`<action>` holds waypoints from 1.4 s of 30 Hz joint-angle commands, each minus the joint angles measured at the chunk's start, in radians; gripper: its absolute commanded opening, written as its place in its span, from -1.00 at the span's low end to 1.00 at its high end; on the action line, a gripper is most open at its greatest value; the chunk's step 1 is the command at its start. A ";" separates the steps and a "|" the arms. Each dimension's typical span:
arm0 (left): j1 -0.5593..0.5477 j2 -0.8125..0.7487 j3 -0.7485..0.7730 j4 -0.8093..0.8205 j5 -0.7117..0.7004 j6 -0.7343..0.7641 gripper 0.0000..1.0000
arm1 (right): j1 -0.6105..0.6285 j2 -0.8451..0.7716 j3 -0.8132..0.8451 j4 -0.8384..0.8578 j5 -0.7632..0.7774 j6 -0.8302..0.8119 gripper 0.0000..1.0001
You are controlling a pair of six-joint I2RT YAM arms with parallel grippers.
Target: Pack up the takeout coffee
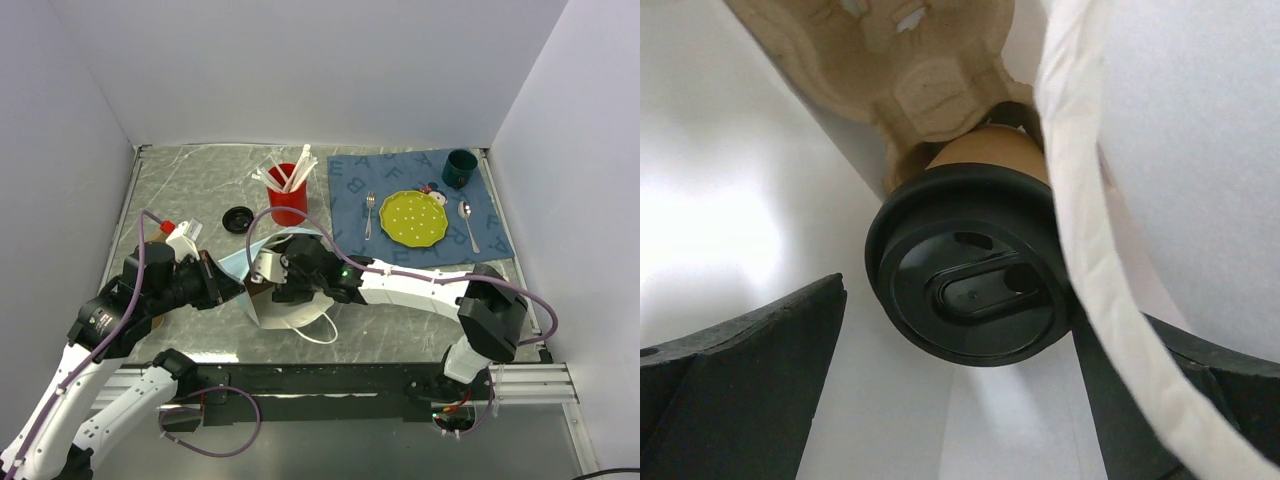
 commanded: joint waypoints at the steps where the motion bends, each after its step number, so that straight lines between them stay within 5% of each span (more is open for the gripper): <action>1: -0.003 -0.007 0.029 -0.035 0.022 0.005 -0.98 | -0.008 -0.069 0.031 -0.048 -0.013 0.026 1.00; 18: -0.003 -0.013 0.030 -0.031 0.017 -0.017 -0.98 | -0.024 -0.151 0.060 -0.167 0.003 0.047 0.89; 27: -0.003 -0.016 0.027 -0.023 0.020 -0.027 -0.98 | -0.041 -0.154 0.075 -0.191 0.020 0.079 0.99; 31: -0.003 -0.016 0.035 -0.026 0.020 -0.026 -0.98 | -0.052 -0.155 0.082 -0.196 0.012 0.098 0.82; 34: -0.003 -0.011 0.035 -0.025 0.025 -0.023 -0.98 | -0.055 -0.155 0.082 -0.197 0.024 0.105 0.99; 42: -0.003 -0.010 0.036 -0.023 0.025 -0.021 -0.98 | -0.060 -0.160 0.095 -0.207 0.070 0.122 1.00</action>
